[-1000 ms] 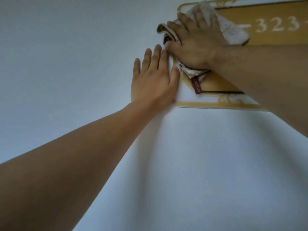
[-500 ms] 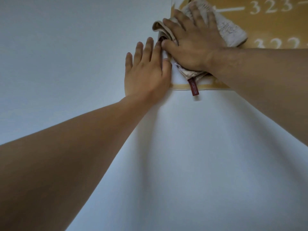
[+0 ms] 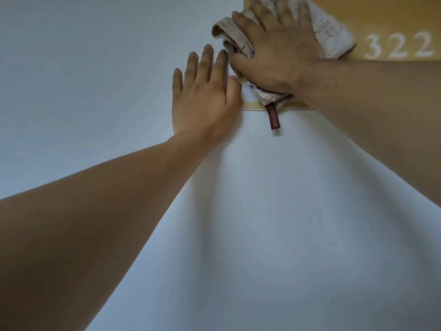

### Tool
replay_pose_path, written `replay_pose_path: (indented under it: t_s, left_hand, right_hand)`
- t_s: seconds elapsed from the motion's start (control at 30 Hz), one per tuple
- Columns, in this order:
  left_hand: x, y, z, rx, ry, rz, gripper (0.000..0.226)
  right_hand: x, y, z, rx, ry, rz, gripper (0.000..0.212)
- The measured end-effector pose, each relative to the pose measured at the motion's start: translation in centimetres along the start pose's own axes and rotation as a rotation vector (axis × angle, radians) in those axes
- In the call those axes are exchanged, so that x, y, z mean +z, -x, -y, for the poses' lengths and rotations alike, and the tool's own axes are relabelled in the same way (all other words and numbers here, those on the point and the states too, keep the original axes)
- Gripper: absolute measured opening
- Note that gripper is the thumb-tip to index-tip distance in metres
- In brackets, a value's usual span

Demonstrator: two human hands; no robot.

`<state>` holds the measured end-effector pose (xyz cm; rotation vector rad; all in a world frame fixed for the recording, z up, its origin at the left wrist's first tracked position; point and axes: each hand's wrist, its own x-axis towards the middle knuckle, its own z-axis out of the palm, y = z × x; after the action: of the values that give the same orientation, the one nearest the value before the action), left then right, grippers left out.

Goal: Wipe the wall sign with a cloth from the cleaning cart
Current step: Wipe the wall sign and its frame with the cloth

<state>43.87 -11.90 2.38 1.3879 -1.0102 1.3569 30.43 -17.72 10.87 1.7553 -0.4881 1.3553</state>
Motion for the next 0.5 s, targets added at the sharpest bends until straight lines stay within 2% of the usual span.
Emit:
replay_pose_path:
  t_s: [0.17,0.37,0.5]
  left_hand:
    - [-0.2,1.3,0.0,-0.020,-0.035,0.026,0.064]
    - [-0.3,4.1,0.0,-0.027,-0.094,0.086,0.065]
    - [-0.8,5.1,-0.5,-0.019,-0.121,0.124,0.065]
  right_hand:
    - [-0.4,2.0,1.3,0.020,0.009,0.022,0.083]
    - [-0.1,5.9,3.5,0.037,-0.005,0.027,0.070]
    - [-0.5,6.2,3.4,0.051,-0.036,0.036,0.074]
